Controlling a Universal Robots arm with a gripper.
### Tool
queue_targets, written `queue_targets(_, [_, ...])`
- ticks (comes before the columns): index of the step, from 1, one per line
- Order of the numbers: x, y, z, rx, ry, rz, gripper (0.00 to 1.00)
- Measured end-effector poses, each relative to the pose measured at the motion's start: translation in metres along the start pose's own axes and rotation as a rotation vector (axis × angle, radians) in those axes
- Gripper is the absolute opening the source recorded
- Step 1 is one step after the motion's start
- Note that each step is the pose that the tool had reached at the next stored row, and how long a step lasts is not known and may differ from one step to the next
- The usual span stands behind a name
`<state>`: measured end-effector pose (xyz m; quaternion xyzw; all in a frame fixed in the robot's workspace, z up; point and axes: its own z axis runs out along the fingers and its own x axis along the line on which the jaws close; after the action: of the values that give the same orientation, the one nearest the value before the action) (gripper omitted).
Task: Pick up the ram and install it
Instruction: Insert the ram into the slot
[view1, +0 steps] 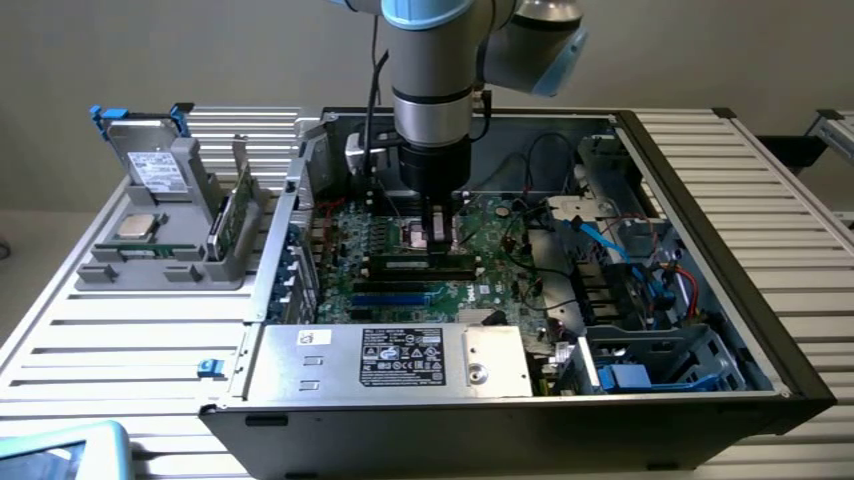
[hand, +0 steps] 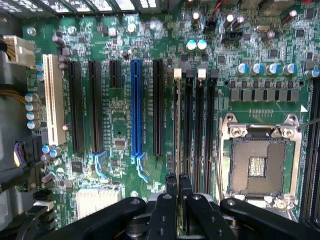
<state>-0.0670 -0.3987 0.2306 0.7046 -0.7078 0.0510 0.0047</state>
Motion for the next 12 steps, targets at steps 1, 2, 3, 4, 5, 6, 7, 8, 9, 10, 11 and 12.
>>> queue_targets(1, [0.0001,0.0000,-0.0002,-0.0001,-0.0003,0.000,0.14])
queue_targets(2, [0.0003,0.0000,-0.0001,0.0000,-0.0011,0.000,0.14])
queue_targets(3, [0.0004,0.0000,-0.0001,0.0000,-0.0012,0.000,0.14])
queue_targets(4, [0.0004,0.0000,-0.0001,-0.0001,-0.0011,0.000,0.14])
queue_targets(5, [0.0004,0.0000,0.0000,-0.0001,-0.0011,0.000,0.14])
queue_targets(6, [0.0004,0.0000,0.0003,-0.0002,-0.0011,0.000,0.14])
queue_targets(7, [0.0004,0.0000,0.0007,0.0000,-0.0013,0.000,0.14])
queue_targets(8, [0.0003,0.0001,0.0011,-0.0001,-0.0011,0.000,0.14])
queue_targets(9, [0.0003,0.0001,0.0016,0.0000,-0.0012,0.000,0.14])
queue_targets(10, [0.0003,0.0001,0.0017,-0.0002,-0.0009,0.000,0.14])
queue_targets(11, [0.0003,0.0001,0.0018,-0.0002,-0.0009,0.000,0.14])
queue_targets(12, [0.0003,0.0001,0.0020,-0.0001,-0.0010,0.000,0.14])
